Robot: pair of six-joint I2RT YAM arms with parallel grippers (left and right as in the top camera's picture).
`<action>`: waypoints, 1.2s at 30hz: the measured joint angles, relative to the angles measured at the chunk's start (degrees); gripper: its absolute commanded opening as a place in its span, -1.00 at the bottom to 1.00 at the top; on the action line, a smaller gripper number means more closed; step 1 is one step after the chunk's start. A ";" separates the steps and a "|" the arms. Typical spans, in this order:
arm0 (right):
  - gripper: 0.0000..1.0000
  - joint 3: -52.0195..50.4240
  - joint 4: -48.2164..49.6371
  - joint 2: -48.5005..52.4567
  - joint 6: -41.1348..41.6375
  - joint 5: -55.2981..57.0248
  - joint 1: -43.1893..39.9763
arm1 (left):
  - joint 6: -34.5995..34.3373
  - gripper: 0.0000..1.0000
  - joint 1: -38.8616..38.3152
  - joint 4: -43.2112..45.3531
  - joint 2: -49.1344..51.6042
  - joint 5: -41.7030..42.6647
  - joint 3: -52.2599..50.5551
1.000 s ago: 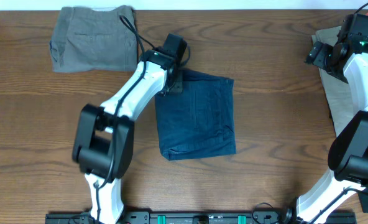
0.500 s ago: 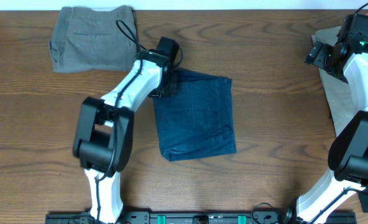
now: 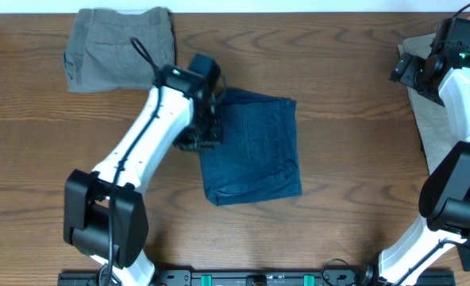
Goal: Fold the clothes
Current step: 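Grasp the left side of the folded shorts with the left gripper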
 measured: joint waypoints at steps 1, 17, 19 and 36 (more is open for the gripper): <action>0.99 0.00 0.00 0.00 0.00 0.00 0.00 | -0.02 -0.71 -0.76 0.55 0.00 0.37 -1.33; 0.98 0.00 0.00 0.00 0.00 0.00 0.00 | -6.47 -0.73 -8.07 28.52 0.00 4.68 -25.53; 0.98 0.00 -0.02 0.00 0.00 0.00 0.00 | -7.13 -0.87 -7.98 29.29 -0.72 4.81 -26.49; 0.98 0.00 0.00 0.00 0.00 0.00 0.00 | -6.12 0.17 -4.17 19.17 -12.00 -1.53 -19.52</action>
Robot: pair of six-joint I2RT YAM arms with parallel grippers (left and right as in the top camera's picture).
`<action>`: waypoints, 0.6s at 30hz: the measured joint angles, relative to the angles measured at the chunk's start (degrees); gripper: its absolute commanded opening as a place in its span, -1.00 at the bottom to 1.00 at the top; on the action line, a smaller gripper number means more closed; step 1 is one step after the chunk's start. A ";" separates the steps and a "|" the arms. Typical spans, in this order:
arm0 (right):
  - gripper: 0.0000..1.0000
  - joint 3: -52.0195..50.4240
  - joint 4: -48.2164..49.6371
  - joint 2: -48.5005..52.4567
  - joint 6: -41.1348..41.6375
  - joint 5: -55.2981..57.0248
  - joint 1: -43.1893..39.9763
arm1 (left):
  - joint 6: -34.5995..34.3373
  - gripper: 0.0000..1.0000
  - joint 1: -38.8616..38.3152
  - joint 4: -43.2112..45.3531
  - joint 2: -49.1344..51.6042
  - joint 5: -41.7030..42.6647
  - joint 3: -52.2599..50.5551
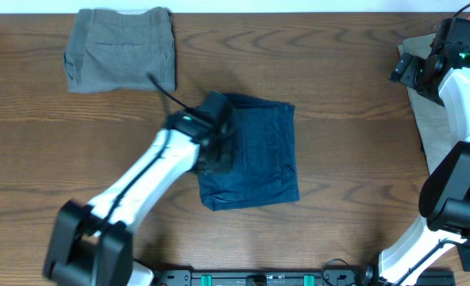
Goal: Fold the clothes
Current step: 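Grasp the left side of the folded shorts with the left gripper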
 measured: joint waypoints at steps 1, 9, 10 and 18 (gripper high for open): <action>0.98 0.00 0.00 0.00 0.00 0.00 0.00 | 0.33 0.35 1.42 -0.24 -0.83 -0.98 0.13; 0.98 0.00 -0.02 0.00 0.00 0.00 0.00 | 3.85 0.89 18.01 0.79 -1.40 -1.16 -0.85; 0.98 0.00 0.00 0.00 0.00 0.00 0.00 | 5.33 0.91 19.63 1.75 -1.18 1.07 -1.40; 0.98 0.00 0.00 0.00 0.00 0.00 0.00 | 12.90 0.95 22.91 9.35 3.63 15.26 -6.78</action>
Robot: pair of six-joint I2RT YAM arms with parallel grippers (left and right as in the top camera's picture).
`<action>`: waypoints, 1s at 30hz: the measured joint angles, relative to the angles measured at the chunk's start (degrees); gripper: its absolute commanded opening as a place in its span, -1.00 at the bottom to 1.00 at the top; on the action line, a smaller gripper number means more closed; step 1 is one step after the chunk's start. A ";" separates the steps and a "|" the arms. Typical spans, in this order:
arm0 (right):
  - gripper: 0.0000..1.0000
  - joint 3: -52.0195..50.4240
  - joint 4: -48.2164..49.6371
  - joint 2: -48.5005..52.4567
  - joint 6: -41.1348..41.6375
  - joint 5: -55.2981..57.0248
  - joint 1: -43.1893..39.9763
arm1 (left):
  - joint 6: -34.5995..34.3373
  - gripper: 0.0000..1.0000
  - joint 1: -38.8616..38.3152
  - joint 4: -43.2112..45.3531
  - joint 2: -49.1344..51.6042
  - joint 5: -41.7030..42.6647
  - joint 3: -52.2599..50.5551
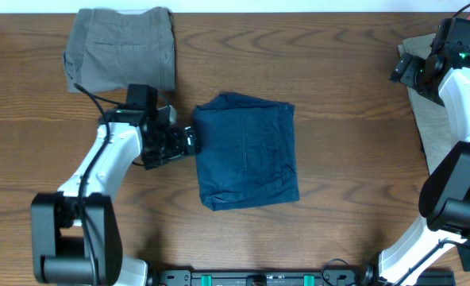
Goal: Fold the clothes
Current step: 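Grasp the left side of the folded shorts with the left gripper, then lift and carry the folded shorts up onto the grey garment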
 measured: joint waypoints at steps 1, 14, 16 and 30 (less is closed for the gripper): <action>0.98 0.00 0.00 0.00 0.00 0.00 0.00 | 0.48 0.95 -0.04 0.87 0.83 1.53 -0.13; 0.98 0.00 0.04 0.00 0.00 0.02 0.00 | 2.38 -0.17 -0.37 6.03 11.30 14.53 0.24; 0.98 0.00 0.00 0.00 0.00 0.00 0.00 | 2.69 -0.55 -0.83 6.84 12.52 14.58 0.17; 0.98 0.00 0.00 0.00 0.00 0.00 0.00 | 3.32 -0.88 -2.71 0.74 14.29 -0.55 11.80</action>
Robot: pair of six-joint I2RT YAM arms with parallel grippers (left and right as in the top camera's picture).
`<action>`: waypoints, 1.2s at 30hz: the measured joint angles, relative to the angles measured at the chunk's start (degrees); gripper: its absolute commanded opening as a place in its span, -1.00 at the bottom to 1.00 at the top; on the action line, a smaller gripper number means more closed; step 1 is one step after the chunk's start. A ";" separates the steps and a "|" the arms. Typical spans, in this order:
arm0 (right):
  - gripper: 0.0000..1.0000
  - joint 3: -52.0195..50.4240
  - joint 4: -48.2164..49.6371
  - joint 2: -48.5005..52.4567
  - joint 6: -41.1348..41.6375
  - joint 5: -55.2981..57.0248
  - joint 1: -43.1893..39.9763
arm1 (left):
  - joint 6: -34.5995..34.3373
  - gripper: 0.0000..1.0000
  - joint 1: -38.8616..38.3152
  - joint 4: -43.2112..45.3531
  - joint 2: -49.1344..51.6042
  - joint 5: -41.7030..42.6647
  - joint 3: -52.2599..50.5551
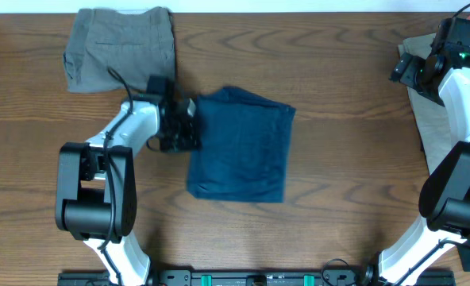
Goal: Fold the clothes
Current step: 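Lift and carry the folded shorts up onto the grey garment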
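Note:
A folded blue denim garment point(243, 147) lies mid-table, slightly skewed, its lower end further left than its top. My left gripper point(189, 125) is at the denim's left edge near the upper corner, its fingers closed on the fabric's border. A folded grey pair of trousers point(120, 48) rests at the far left of the table. My right gripper point(399, 70) hovers at the far right, well away from the denim; its jaws are too small to read.
A grey cloth point(427, 111) lies along the right table edge under the right arm. The left arm's base stands at the front left, the right arm's base at the front right. Bare wood surrounds the denim.
My left gripper has moved up and a little right along the denim's left edge. The denim has shifted and skewed, with its lower end now further left. The right arm has not moved.
My left gripper first sat over the denim's left part, then further onto it near the middle left. One second ago it had drawn back to just left of the denim's edge. Now it is on that edge and the garment lies skewed.

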 measured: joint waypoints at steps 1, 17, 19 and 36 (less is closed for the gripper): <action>0.98 0.00 0.00 0.00 0.00 0.00 0.00 | 0.00 -0.88 -0.02 -0.26 0.04 -2.56 2.16; 0.98 0.00 0.00 0.00 0.00 0.00 0.00 | 4.26 -0.88 0.15 9.77 0.09 -31.19 21.05; 0.98 0.00 0.00 0.00 0.00 0.00 0.00 | 3.96 -0.87 0.35 12.04 0.09 -32.00 21.20; 0.99 0.00 0.00 0.00 0.00 0.00 0.00 | 1.44 -0.88 1.20 19.80 -0.02 -43.60 21.27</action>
